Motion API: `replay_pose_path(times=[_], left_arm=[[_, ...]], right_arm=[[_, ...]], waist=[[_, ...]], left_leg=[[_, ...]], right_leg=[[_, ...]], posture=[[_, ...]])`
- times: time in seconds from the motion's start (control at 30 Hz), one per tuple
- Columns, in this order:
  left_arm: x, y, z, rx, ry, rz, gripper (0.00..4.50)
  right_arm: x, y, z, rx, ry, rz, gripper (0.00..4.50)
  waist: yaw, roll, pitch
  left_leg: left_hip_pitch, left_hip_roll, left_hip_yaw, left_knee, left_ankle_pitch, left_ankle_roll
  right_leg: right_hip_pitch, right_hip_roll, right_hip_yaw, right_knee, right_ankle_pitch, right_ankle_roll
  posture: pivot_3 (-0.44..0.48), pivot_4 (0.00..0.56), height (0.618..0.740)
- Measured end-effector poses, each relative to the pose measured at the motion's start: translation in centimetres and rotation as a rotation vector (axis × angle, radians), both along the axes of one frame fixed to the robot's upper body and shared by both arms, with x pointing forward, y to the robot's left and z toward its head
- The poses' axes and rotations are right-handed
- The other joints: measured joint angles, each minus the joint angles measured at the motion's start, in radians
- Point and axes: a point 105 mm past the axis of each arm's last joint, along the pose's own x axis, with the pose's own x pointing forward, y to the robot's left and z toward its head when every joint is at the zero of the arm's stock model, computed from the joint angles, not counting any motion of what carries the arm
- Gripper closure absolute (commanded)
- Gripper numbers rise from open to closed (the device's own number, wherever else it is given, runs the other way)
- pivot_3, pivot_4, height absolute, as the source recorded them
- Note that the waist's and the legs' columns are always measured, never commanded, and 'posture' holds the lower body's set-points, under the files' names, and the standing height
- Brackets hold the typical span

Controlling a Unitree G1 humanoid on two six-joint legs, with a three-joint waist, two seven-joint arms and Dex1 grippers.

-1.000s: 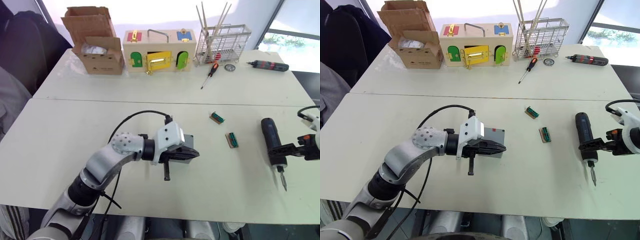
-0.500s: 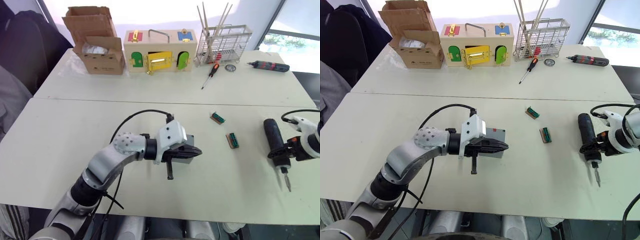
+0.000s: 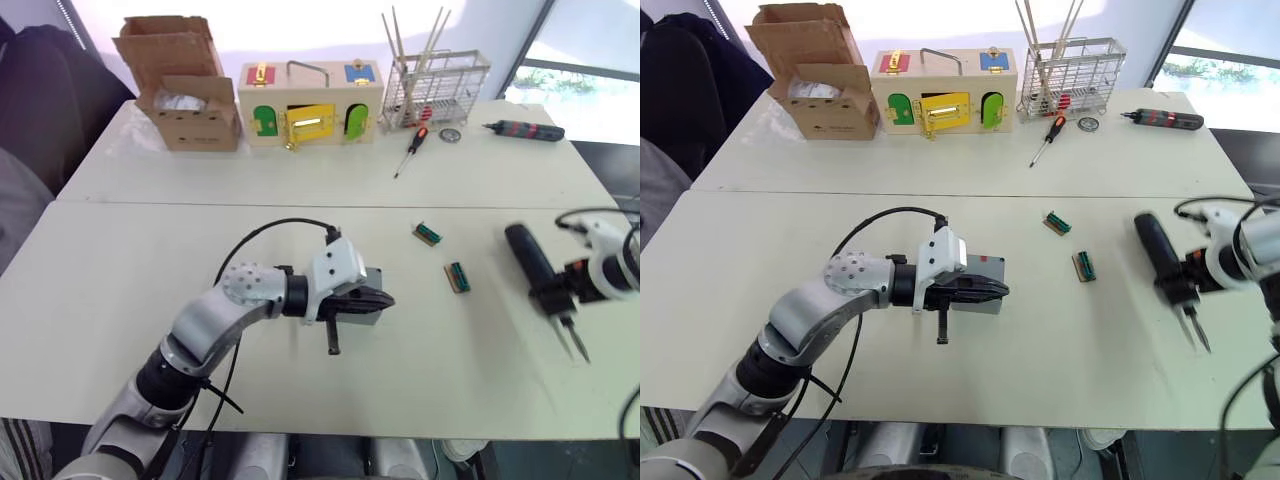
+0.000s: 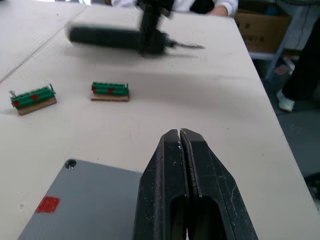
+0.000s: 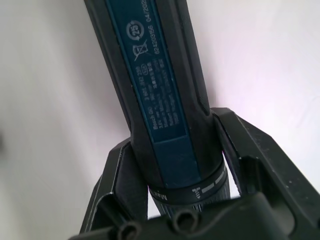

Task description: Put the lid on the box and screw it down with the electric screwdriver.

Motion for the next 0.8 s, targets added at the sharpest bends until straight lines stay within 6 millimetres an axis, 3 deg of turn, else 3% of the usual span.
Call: replay_pose_path(times=[0.1,0.2,0.27,0.4,0.47,0.57,0.7,0.8], left_arm=[[1.7,1.0,0.4,0.012,0.002,0.026,4.50],[3.2,2.1,0.4,0.031,0.008,0.056,4.50],[3.6,2.3,0.5,0.041,0.011,0.054,4.50],[4.1,3.2,0.5,0.064,0.018,0.056,4.50],[4.3,3.9,0.5,0.075,0.025,0.066,4.50],[4.3,4.0,1.0,0.084,0.010,0.049,4.50],[4.2,4.0,1.0,0.089,0.013,0.047,4.50],[4.4,3.6,0.7,0.094,0.009,0.049,4.50]], right_arm=[[3.5,1.3,7.8,0.103,-0.401,-0.016,2.67],[4.8,4.0,12.3,0.310,-0.740,-0.001,2.67],[4.9,5.4,12.4,0.372,-0.868,-0.029,2.67],[4.2,7.4,8.1,0.377,-0.882,-0.087,2.67],[3.7,9.6,6.8,0.484,-0.898,-0.070,2.67],[2.5,13.4,7.9,0.766,-0.998,-0.021,2.67],[-0.8,15.6,10.6,0.762,-1.139,0.161,2.67],[-2.3,18.3,8.7,0.762,-1.078,0.304,2.67]], waist=[[0.001,0.001,0.000],[0.003,-0.001,-0.001],[0.006,-0.002,-0.001],[0.017,-0.001,-0.001],[0.012,-0.001,-0.001],[0.000,0.000,0.000],[0.001,-0.001,-0.001],[-0.005,-0.001,-0.001]], left_leg=[[-0.006,0.003,-0.002,-0.005,0.001,-0.001],[-0.007,0.004,-0.006,-0.006,0.001,-0.002],[-0.008,0.003,-0.008,-0.004,0.002,-0.004],[-0.009,0.000,-0.006,0.001,0.003,-0.004],[-0.009,0.001,-0.006,0.000,0.003,-0.004],[-0.009,0.001,-0.006,-0.001,0.003,-0.004],[-0.009,0.000,-0.009,-0.001,0.003,-0.004],[-0.007,0.000,-0.007,0.000,0.003,-0.004]], right_leg=[[-0.009,0.003,-0.003,0.003,0.000,0.000],[-0.011,0.003,-0.007,0.005,0.000,0.000],[-0.009,0.003,-0.008,0.005,0.000,0.000],[-0.007,0.001,-0.006,0.006,0.000,0.000],[-0.009,0.001,-0.005,0.010,0.000,0.000],[-0.013,0.001,-0.005,0.017,0.000,0.000],[-0.012,0.001,-0.006,0.017,0.000,0.000],[-0.011,0.001,-0.006,0.017,0.000,0.000]], posture=[[0.000,0.150,0.735],[0.000,0.150,0.735],[0.000,0.150,0.735],[0.000,0.150,0.735],[0.000,0.150,0.735],[0.000,0.150,0.735],[0.000,0.150,0.735],[0.000,0.150,0.735]])
